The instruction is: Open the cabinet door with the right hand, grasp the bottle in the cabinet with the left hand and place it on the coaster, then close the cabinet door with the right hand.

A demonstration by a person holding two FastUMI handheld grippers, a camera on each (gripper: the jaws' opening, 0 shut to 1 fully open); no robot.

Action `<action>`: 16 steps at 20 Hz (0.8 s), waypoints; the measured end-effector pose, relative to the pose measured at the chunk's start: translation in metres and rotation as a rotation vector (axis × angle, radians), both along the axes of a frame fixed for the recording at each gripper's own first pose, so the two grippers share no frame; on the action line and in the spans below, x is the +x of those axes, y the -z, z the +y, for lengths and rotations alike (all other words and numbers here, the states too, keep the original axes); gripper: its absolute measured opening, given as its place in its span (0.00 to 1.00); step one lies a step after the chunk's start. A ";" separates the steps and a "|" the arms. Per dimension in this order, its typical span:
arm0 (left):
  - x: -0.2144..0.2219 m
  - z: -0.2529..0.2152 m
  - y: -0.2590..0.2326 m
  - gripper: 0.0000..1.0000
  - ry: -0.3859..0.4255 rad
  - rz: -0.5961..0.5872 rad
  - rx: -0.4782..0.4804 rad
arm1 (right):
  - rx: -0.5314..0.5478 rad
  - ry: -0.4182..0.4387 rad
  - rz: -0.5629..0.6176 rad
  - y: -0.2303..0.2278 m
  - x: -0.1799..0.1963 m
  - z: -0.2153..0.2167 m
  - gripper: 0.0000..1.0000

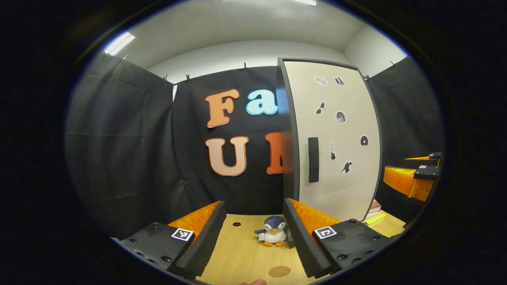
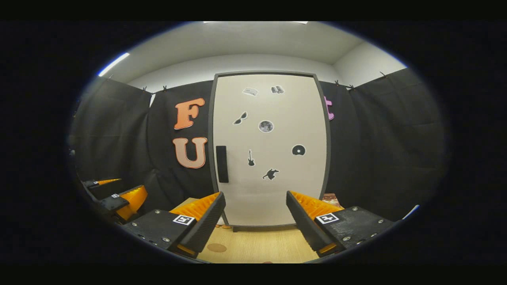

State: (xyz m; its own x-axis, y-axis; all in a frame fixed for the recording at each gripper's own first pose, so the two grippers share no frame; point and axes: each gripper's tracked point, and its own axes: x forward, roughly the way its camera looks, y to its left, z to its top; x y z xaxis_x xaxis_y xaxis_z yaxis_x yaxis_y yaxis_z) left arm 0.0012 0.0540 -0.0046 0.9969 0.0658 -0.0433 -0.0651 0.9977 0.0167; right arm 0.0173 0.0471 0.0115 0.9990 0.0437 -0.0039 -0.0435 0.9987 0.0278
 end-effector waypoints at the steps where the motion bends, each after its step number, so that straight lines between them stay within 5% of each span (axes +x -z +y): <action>1: 0.000 0.004 0.000 0.95 -0.004 -0.001 0.003 | -0.001 -0.007 -0.004 -0.002 0.006 0.006 0.95; 16: 0.012 0.074 0.027 0.95 -0.061 0.033 0.001 | -0.042 -0.060 -0.040 -0.028 0.133 0.088 0.95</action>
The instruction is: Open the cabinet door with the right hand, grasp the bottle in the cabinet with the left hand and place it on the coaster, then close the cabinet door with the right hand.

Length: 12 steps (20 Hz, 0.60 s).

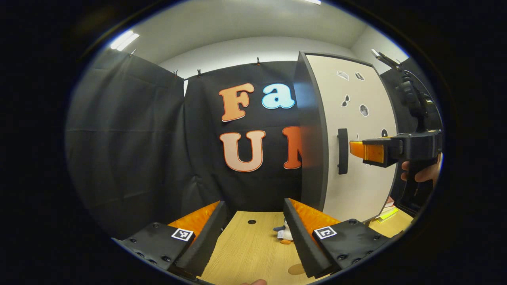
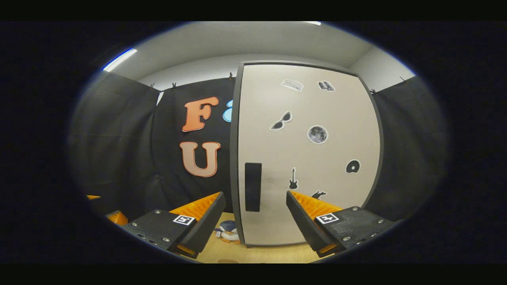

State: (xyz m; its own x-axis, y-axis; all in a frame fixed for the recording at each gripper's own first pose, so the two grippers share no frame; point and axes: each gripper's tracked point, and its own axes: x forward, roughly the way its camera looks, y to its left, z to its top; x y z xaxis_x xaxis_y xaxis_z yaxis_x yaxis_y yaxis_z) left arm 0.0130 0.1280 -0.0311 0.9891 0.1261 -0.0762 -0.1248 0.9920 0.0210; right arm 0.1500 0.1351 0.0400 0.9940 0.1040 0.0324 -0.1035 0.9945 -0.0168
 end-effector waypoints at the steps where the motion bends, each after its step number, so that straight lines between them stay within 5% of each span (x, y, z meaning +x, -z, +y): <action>1: 0.002 0.003 0.002 0.95 -0.002 0.003 -0.002 | -0.001 0.004 0.002 0.001 0.007 0.002 0.95; 12: 0.020 0.034 0.012 0.95 -0.030 -0.001 0.003 | 0.000 0.044 0.025 0.013 0.068 0.009 0.96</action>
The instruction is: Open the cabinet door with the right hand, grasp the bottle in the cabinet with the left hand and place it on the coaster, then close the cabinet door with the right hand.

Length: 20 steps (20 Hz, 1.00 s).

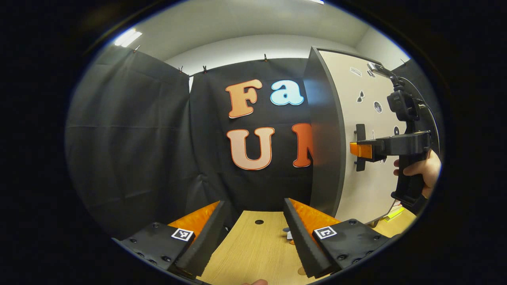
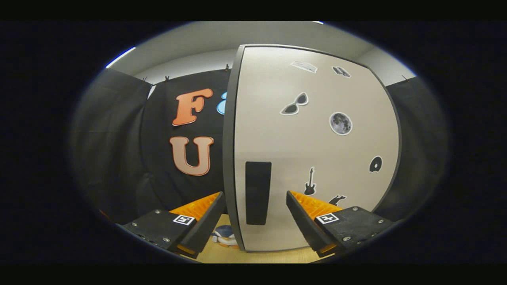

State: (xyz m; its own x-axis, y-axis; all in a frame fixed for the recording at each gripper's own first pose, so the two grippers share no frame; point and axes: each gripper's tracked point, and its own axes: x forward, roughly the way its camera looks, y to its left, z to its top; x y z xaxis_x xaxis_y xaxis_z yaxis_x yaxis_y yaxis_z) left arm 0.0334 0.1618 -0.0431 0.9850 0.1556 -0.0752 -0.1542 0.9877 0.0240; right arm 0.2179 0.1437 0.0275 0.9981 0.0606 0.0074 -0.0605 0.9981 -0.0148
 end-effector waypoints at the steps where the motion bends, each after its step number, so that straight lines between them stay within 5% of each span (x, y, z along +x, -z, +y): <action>1: 0.000 0.001 0.002 0.95 0.000 0.001 0.002 | -0.002 0.002 -0.013 -0.002 0.004 0.001 0.95; 4: 0.001 0.005 0.005 0.95 -0.003 0.008 0.000 | -0.009 0.008 0.000 0.003 0.013 0.001 0.81; 9: 0.001 0.009 0.007 0.95 -0.006 0.008 0.007 | 0.015 0.037 0.000 0.008 0.015 -0.002 0.39; 20: 0.008 -0.005 -0.007 0.95 0.040 -0.027 0.019 | 0.049 0.002 0.029 0.005 -0.002 -0.002 0.28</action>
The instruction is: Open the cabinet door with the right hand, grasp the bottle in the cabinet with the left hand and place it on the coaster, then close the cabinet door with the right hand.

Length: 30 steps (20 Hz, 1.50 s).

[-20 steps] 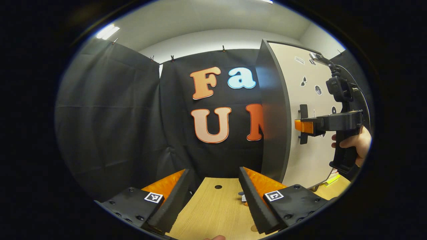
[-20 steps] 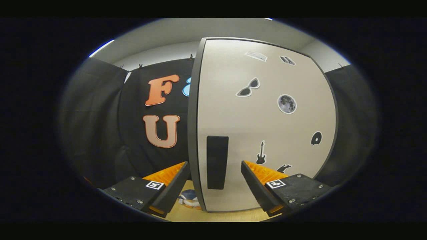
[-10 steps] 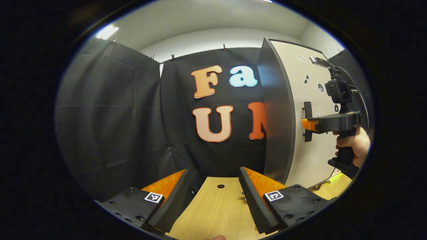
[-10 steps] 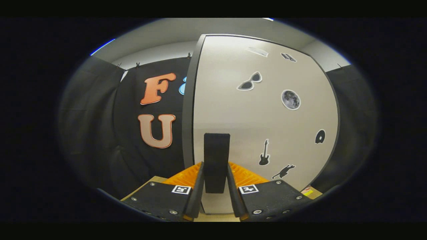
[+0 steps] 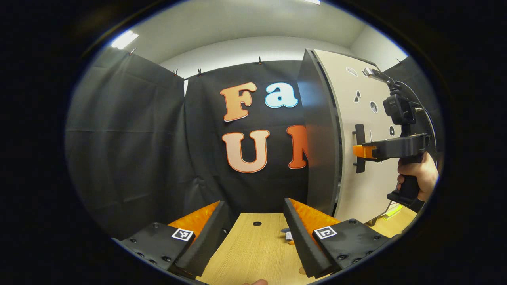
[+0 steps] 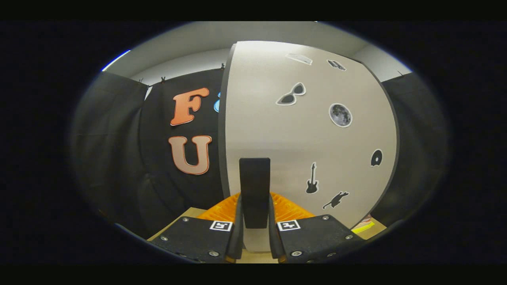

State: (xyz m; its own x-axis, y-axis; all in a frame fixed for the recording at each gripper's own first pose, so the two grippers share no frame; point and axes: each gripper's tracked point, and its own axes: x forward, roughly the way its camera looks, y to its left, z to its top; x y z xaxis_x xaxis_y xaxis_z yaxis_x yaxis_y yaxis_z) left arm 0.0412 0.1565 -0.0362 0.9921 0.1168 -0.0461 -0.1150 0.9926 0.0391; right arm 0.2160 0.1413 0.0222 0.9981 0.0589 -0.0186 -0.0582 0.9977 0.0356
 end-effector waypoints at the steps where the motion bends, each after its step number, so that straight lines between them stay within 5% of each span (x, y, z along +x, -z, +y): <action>1: 0.002 -0.001 -0.001 0.95 0.003 -0.003 0.000 | 0.006 -0.004 0.005 -0.002 -0.005 -0.001 0.27; 11: -0.008 -0.028 0.000 0.95 0.048 0.005 -0.004 | 0.027 0.005 0.024 0.001 -0.055 -0.016 0.19; 20: -0.024 -0.046 0.007 0.95 0.066 0.014 0.001 | 0.055 0.045 0.029 0.012 -0.135 -0.067 0.23; 30: -0.029 -0.103 0.008 0.95 0.162 0.019 -0.021 | 0.077 0.094 0.024 0.019 -0.198 -0.126 0.14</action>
State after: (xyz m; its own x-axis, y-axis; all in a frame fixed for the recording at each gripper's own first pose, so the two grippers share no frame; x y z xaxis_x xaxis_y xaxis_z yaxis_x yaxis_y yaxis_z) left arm 0.0123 0.0538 -0.0438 0.9968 -0.0459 -0.0660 0.0473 0.9987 0.0184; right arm 0.0179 0.0153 0.0028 0.9986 -0.0323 -0.0416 0.0369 0.9929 0.1128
